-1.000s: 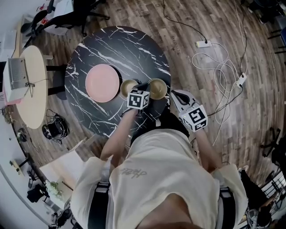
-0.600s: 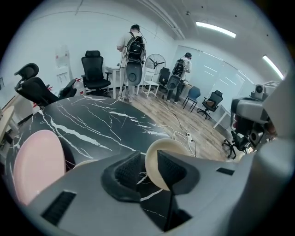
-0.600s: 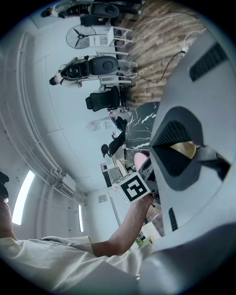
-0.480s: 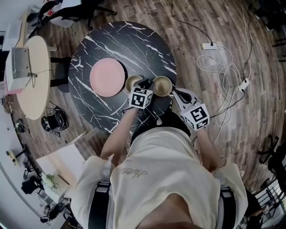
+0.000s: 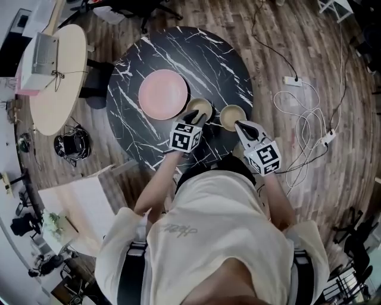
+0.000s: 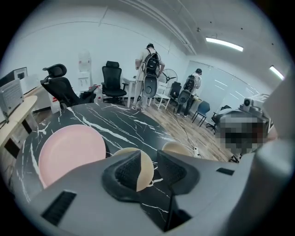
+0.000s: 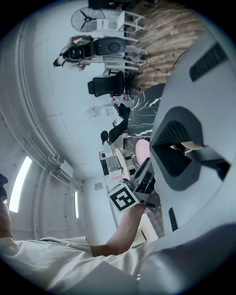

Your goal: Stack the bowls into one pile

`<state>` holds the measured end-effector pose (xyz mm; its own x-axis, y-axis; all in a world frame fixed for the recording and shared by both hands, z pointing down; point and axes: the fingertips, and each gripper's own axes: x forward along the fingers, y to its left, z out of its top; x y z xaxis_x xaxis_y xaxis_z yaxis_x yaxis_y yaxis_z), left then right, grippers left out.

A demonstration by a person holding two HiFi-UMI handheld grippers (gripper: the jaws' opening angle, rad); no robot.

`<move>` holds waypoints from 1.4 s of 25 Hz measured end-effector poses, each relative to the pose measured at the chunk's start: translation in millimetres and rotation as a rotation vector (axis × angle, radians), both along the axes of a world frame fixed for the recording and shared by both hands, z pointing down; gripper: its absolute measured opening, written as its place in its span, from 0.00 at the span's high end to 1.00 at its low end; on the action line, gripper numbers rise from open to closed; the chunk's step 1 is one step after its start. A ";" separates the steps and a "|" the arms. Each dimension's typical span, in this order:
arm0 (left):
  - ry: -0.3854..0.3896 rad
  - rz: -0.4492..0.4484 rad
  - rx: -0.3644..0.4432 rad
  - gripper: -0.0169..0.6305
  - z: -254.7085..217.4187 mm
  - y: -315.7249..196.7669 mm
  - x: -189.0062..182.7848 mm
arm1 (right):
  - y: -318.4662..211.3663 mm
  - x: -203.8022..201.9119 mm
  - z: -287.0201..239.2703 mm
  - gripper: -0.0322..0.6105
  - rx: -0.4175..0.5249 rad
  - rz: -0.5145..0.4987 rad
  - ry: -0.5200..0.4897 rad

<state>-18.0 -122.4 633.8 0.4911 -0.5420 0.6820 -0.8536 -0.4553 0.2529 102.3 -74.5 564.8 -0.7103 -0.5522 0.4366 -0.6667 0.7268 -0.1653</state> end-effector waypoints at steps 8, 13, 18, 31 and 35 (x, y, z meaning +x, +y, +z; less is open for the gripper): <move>0.025 -0.127 0.066 0.78 -27.7 12.5 -59.2 | 0.5 -33.6 -11.6 0.94 0.037 -0.060 0.021; 0.032 -0.181 0.079 0.79 -32.0 27.0 -88.4 | 6.9 -50.7 -17.5 0.94 0.051 -0.085 0.036; 0.036 -0.221 0.098 0.79 -37.8 36.1 -109.1 | 7.7 -64.5 -21.4 0.94 0.065 -0.109 0.048; 0.048 -0.239 0.097 0.79 -38.1 42.4 -115.6 | 8.9 -91.3 -24.9 0.94 0.088 -0.161 0.056; 0.051 -0.223 0.059 0.79 -25.2 39.9 -109.5 | 9.1 -90.3 -21.7 0.94 0.081 -0.159 0.062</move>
